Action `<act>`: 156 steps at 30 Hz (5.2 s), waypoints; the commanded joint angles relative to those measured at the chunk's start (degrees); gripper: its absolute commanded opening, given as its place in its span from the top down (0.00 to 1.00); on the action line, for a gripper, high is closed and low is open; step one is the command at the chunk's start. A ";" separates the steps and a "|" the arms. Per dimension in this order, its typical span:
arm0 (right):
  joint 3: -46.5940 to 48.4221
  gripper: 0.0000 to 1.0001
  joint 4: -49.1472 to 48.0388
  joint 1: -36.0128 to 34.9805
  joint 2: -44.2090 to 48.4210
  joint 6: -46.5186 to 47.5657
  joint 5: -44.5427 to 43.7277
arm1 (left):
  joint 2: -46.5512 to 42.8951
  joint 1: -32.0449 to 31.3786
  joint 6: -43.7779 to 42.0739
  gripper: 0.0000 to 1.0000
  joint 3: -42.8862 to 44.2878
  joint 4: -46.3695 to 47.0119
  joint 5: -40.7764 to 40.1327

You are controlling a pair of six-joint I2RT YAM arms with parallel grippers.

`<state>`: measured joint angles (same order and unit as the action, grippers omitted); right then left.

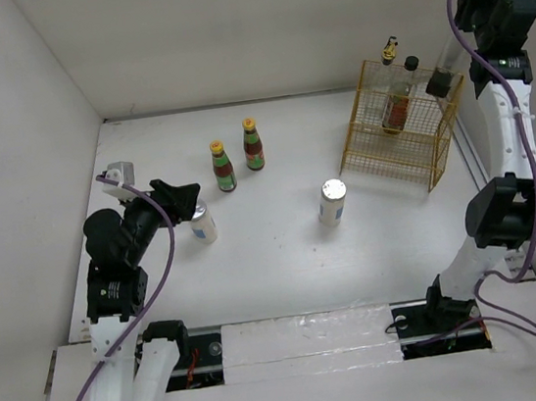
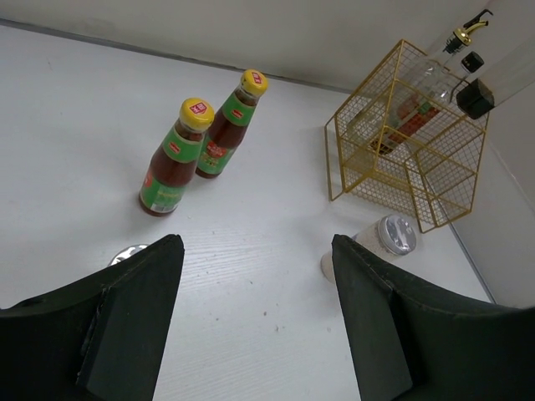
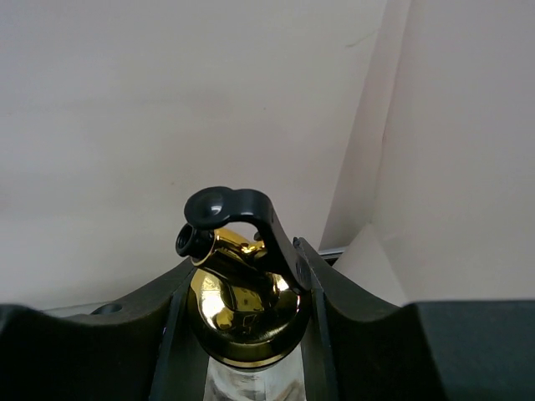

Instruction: Organize the condiment bottles

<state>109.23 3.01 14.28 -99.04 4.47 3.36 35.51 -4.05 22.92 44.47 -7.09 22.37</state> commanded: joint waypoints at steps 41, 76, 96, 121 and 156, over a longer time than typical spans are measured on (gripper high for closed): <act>-17.38 0.62 -14.43 4.17 -4.75 -5.52 11.85 | -0.70 -0.16 -1.12 0.25 0.18 2.61 1.18; -39.00 0.70 -21.64 -29.81 20.04 0.01 10.18 | -1.32 -0.16 -0.59 0.81 -0.34 2.61 1.18; -63.52 0.00 3.32 -52.86 43.31 -0.77 -18.55 | -0.70 -0.16 -0.59 0.30 -0.35 2.61 1.10; -69.24 0.19 -7.39 -52.16 32.17 -3.33 -12.32 | 0.44 0.36 -0.07 0.29 -0.87 3.75 3.03; -33.39 0.54 -12.23 -22.29 19.95 1.16 -7.40 | 0.00 0.36 -0.07 0.31 -0.87 3.75 4.08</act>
<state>70.83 -1.76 -9.85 -79.24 4.99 -5.45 35.77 -4.01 22.83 43.83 -6.20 25.17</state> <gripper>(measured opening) 0.661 0.694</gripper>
